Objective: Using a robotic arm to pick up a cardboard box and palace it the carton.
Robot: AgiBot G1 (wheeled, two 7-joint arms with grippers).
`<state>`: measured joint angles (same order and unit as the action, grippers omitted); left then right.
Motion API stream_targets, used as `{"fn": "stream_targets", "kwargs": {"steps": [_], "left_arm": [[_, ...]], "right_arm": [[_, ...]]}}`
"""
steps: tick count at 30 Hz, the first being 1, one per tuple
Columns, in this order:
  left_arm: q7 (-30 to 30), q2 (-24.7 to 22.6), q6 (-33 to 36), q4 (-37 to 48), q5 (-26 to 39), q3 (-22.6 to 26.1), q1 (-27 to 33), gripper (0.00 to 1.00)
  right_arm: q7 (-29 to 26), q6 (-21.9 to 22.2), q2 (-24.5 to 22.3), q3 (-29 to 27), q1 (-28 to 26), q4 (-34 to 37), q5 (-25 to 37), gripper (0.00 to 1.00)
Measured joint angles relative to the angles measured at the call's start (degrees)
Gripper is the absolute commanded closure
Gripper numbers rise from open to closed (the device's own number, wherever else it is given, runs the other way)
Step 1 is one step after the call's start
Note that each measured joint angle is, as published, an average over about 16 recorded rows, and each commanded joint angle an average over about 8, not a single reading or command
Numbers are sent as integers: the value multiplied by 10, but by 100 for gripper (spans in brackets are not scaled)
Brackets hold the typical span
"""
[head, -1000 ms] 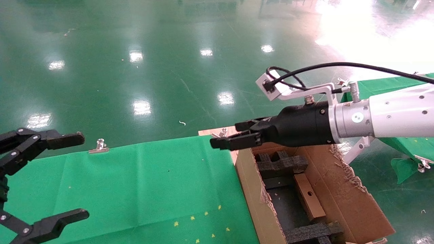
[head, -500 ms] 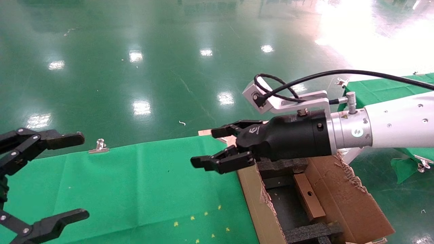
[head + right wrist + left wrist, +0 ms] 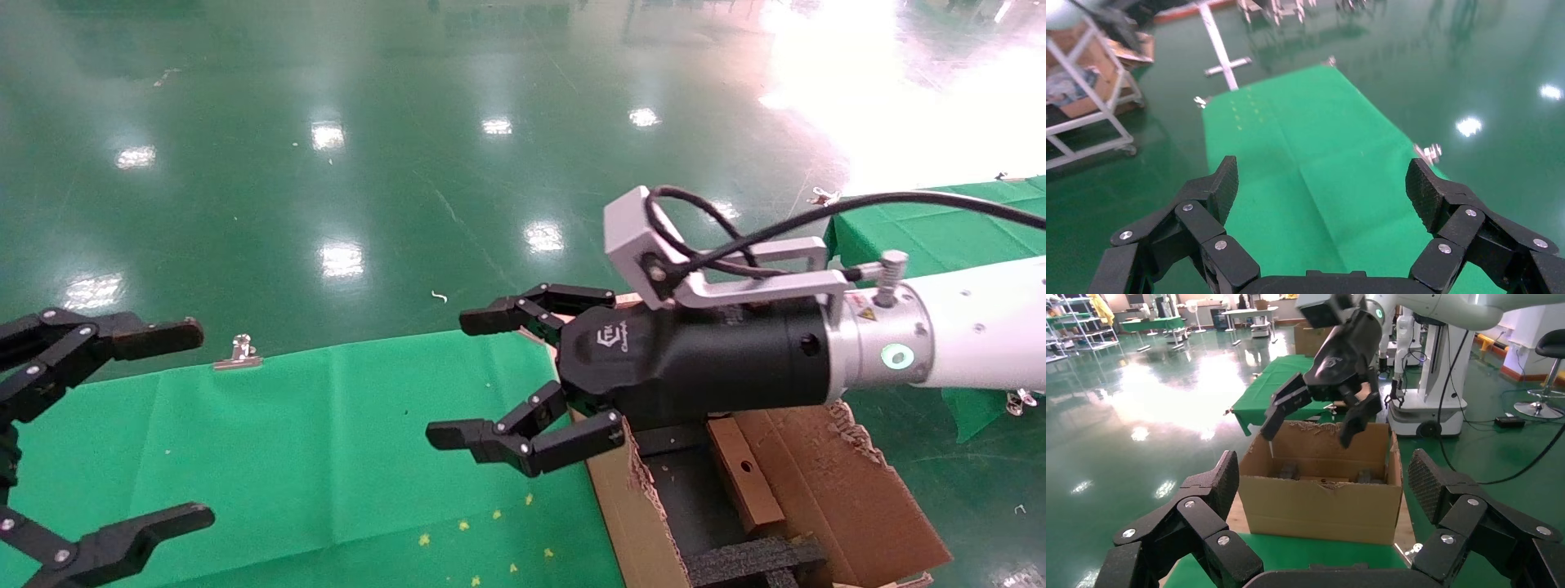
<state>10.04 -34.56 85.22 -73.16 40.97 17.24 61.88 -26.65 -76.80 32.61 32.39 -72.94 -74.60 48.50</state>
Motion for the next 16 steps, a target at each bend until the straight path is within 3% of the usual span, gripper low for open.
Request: {"fn": "stream_targets", "kwargs": {"steps": [9, 16], "left_arm": [[0, 0, 0, 0, 0, 0, 0, 0], [0, 0, 0, 0, 0, 0, 0, 0]], "right_arm": [[101, -57, 15, -104, 72, 6, -42, 0], [138, -78, 21, -143, 99, 9, -58, 0]]}}
